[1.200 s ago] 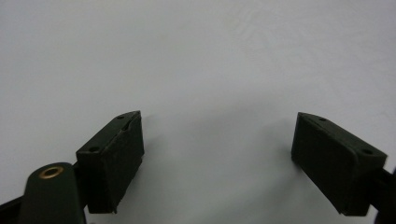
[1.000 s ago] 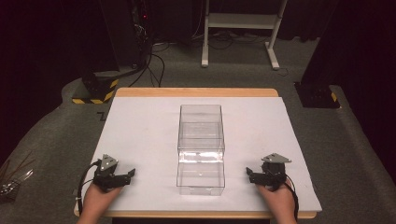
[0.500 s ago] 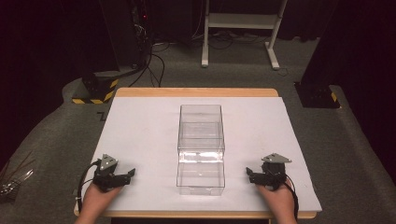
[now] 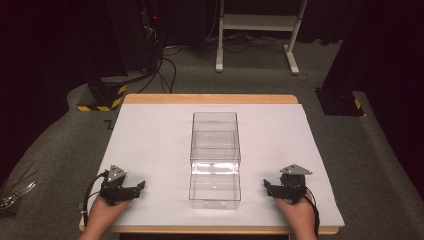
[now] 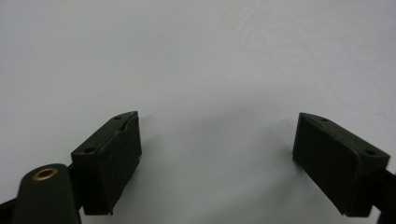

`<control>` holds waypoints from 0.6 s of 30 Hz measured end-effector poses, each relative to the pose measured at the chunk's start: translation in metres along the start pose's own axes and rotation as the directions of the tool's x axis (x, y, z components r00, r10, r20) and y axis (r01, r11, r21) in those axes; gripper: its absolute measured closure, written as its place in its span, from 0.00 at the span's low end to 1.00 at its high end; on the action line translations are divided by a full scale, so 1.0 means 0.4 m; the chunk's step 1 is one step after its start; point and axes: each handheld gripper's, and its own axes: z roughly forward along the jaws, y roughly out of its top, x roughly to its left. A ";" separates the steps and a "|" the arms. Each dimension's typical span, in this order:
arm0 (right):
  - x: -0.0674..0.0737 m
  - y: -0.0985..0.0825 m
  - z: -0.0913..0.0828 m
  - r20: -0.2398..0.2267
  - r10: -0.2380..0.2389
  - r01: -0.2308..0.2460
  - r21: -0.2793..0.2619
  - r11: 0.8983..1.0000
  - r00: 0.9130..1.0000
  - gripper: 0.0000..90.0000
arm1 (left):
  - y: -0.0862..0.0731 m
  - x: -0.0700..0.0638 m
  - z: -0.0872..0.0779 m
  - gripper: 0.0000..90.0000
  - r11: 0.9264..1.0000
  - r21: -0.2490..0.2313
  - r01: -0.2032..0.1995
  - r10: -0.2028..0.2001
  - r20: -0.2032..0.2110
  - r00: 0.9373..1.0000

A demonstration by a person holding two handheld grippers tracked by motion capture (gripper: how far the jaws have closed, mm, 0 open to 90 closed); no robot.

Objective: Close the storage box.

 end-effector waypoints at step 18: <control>0.002 -0.001 -0.012 -0.008 -0.015 0.015 -0.019 1.000 1.000 0.14 | 0.000 0.000 0.000 0.17 1.000 0.000 -0.001 0.001 0.000 1.000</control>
